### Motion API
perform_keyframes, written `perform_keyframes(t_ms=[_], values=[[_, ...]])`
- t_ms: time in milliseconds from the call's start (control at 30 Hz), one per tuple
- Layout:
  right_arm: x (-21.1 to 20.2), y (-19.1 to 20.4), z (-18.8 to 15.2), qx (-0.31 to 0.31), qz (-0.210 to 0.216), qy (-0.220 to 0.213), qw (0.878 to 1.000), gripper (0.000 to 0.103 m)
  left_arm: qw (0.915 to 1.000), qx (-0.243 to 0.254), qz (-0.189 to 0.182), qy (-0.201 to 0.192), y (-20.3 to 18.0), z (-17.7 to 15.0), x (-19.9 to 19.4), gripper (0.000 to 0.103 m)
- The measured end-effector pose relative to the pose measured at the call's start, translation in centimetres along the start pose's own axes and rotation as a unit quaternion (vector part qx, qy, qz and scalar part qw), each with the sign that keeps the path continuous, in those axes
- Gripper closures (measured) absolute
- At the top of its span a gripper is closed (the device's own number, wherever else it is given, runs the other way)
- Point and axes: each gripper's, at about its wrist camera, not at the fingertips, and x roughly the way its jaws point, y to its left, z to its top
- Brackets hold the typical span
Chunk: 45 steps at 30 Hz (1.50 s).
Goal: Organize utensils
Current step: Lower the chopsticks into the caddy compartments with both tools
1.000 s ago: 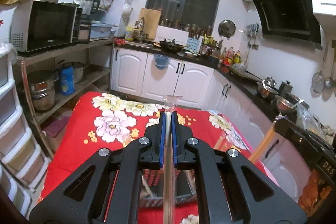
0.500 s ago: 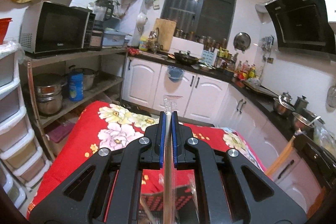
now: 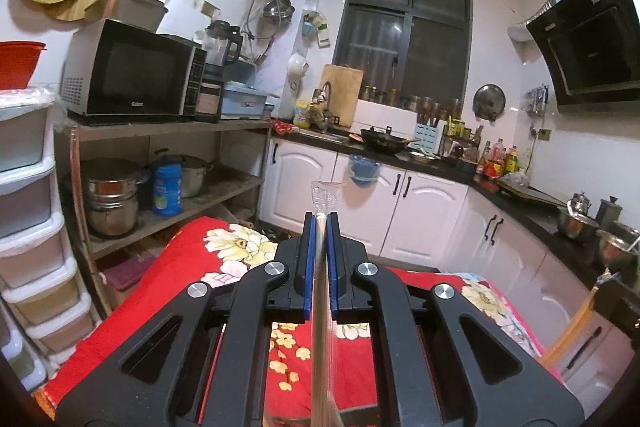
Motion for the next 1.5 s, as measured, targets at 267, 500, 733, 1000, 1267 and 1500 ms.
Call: perform_keyframes(t_ms=[267,500,733,1000,1267,1500], values=[[1.7,-0.2,-1.0,0.001,0.001,0.008,1.0,0.097,0.9997,0.019,0.009,-0.013,-0.6,-1.5,1.2,0.102],[2.8,-0.6,-2.7,0.004,0.002,0.029,1.0,0.097,0.9993,0.036,-0.006,-0.006,-0.8,-3.0,2.1,0.101],[3.8,-0.9,-3.9,0.005,0.002,0.055,0.998,0.097,0.9986,0.042,-0.022,0.024,-0.6,-4.2,2.5,0.101],[4.5,-1.1,-4.6,0.006,0.001,0.084,0.996,0.097,0.993,0.052,-0.058,0.089,-0.3,-4.7,2.5,0.101],[4.4,-1.1,-4.7,0.01,0.004,0.091,0.996,0.096,0.9918,0.048,-0.062,0.101,0.2,-4.7,2.6,0.1],[4.3,-1.2,-4.8,0.01,0.001,0.092,0.996,0.096,0.9925,0.044,-0.059,0.098,0.2,-4.5,2.5,0.1]])
